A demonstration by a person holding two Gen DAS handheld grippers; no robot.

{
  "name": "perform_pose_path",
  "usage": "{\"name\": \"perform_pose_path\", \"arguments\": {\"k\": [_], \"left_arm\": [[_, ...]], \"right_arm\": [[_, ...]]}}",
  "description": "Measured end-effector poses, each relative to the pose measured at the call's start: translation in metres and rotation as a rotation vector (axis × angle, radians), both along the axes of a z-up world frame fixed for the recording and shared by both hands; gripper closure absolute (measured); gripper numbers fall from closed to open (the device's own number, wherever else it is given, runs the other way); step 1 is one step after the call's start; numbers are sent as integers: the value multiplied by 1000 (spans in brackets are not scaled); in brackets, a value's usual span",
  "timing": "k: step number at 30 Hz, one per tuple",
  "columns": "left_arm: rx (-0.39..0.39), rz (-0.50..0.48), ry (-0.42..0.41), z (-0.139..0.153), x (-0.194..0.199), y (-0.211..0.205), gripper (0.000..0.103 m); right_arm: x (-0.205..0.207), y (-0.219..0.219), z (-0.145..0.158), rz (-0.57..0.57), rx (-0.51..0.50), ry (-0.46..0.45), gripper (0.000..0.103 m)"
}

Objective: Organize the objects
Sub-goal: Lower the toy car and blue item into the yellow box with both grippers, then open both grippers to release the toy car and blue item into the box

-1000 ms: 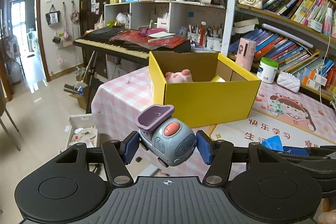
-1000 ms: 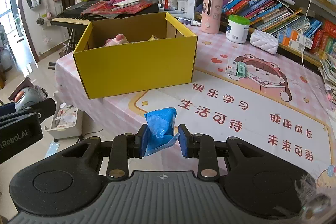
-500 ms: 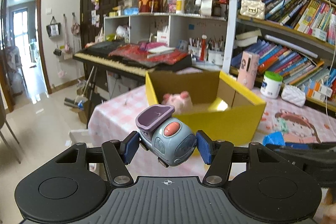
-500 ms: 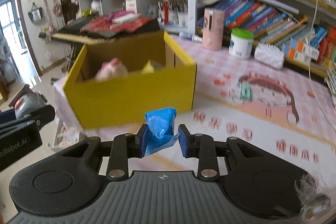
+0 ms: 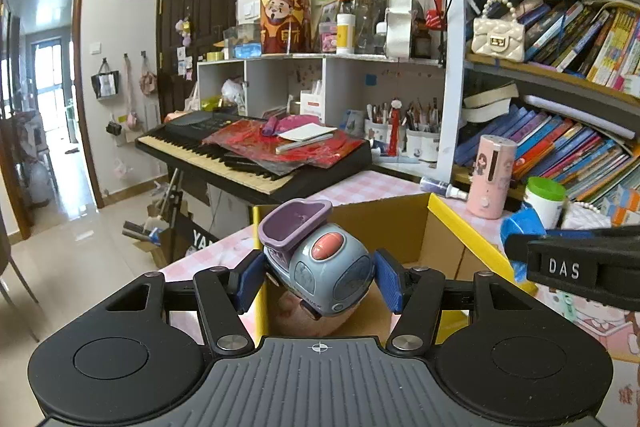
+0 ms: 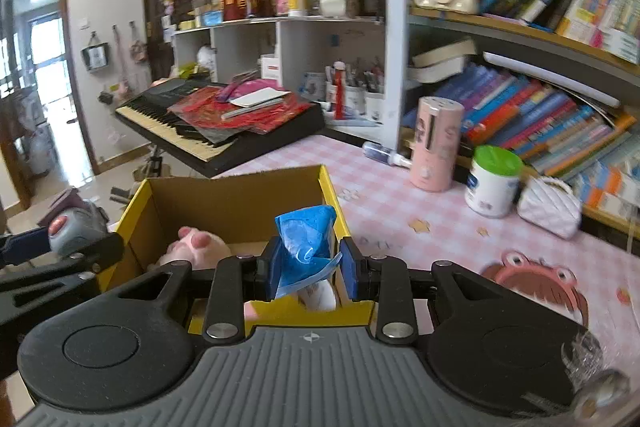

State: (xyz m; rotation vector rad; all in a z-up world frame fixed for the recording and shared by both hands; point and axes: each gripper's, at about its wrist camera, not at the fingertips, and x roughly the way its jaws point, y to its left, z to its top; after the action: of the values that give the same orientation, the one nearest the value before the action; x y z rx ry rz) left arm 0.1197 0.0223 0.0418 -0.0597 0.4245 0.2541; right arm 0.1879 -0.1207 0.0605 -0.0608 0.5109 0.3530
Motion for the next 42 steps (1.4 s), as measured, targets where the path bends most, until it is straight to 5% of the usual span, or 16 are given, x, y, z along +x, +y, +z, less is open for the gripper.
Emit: {"name": "perform_pose_path", "arguments": {"k": [12, 24, 42], "left_arm": [[47, 38, 105, -25, 54, -12, 45], [14, 39, 256, -54, 77, -9, 44], [66, 13, 230, -51, 75, -15, 37]], "right_arm": [[68, 10, -12, 112, -35, 51, 75], [99, 31, -35, 211, -62, 158, 75], [109, 51, -48, 262, -81, 194, 74]]}}
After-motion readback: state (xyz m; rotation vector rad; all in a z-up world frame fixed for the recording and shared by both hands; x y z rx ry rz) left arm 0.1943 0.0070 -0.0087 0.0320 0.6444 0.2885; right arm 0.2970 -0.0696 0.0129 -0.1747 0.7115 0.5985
